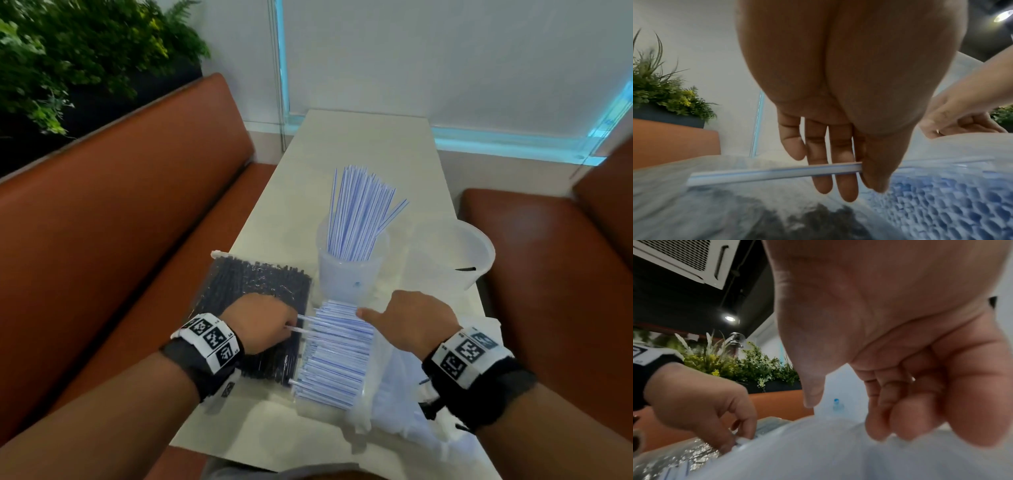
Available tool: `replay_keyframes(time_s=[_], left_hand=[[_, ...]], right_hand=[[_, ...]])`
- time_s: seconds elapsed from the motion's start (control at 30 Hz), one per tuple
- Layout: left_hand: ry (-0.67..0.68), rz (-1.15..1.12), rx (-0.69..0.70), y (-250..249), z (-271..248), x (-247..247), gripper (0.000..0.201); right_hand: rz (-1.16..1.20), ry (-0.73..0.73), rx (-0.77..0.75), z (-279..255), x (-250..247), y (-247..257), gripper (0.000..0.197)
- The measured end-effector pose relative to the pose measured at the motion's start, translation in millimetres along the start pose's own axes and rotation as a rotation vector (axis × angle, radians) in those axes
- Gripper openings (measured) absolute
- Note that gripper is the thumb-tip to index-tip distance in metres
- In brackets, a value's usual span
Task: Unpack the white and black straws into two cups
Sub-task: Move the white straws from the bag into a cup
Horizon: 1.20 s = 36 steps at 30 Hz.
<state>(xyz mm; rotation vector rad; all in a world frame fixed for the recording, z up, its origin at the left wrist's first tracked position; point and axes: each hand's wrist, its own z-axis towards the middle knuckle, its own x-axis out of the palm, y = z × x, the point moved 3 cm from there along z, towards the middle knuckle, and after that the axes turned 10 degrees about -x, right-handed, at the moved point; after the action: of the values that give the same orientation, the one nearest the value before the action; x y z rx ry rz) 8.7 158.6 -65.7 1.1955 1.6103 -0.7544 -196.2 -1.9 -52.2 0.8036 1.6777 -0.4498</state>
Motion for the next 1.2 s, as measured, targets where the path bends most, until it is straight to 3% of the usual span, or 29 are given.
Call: replay_keyframes(time_s=[0.13, 0.27, 0.47, 0.7, 1.03, 1.2], left_hand=[[-0.106, 0.054, 0.067, -5.5, -3.0, -14.6, 0.020], [-0.214, 0.015, 0.161, -21.0, -3.8, -23.9, 0.026], [-0.204, -0.025, 0.199, -54.7, 5.6, -26.2, 0.027], [-0.079, -0.045, 0.213, -103.5, 21.4, -2.7, 0.059], [-0.195, 0.189, 0.244, -117.2, 35.8, -6.0, 0.048], [-0.209, 0.165, 0.166, -90.0, 28.8, -20.8, 0.024]], right_hand=[[0.090, 0.006, -0.035, 0.0, 4.7, 0.0, 0.032], [0.122, -0.025, -0.037, 1.1, -0.9, -1.2, 0.028], [0.168, -0.051, -0.029, 2.1, 0.3, -3.1, 0.024], [0.185, -0.097, -0.038, 9.2, 0.0, 1.3, 0.029], [0.041, -0.099, -0.065, 6.5, -6.4, 3.3, 0.023], [0.050, -0.106, -0.105, 5.0, -12.8, 1.7, 0.020]])
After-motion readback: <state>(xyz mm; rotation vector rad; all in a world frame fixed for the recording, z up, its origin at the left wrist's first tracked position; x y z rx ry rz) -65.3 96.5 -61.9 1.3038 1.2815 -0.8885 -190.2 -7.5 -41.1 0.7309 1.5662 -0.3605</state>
